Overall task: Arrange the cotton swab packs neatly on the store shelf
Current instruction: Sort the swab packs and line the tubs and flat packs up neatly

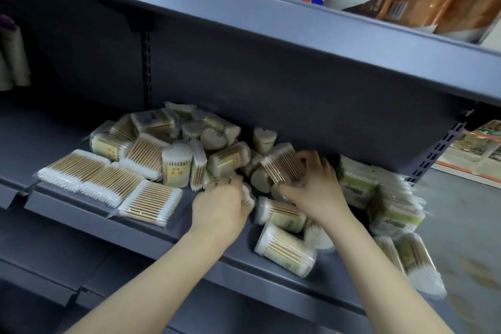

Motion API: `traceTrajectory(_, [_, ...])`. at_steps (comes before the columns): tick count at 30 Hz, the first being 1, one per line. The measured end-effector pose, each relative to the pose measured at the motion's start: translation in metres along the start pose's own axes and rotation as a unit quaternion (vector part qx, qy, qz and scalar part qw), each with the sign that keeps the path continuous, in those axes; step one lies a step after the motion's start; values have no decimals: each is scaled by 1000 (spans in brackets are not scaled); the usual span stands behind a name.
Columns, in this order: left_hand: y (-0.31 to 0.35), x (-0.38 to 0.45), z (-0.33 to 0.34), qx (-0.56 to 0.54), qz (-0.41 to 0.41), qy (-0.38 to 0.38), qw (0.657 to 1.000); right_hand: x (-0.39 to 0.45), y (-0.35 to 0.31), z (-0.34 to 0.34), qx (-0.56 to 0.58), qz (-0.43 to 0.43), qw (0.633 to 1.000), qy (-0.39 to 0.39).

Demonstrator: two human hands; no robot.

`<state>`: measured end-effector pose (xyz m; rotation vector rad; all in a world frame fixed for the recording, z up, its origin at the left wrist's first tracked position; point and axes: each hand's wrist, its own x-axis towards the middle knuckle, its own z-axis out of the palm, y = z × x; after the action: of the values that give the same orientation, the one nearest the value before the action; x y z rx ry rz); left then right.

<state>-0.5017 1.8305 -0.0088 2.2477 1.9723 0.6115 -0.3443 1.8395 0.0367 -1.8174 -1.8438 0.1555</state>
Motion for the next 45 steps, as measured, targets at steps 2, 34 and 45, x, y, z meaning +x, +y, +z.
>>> traceTrajectory(2, [-2, 3, 2, -22, 0, 20, 1000, -2, 2, -1, 16, -7, 1000, -9])
traceTrajectory(34, [24, 36, -16, -188, 273, 73, 941, -33, 60, -45, 250, -90, 961, -73])
traceTrajectory(45, [54, 29, -10, -261, 232, 45, 936, -39, 69, -39, 214, -39, 974, 66])
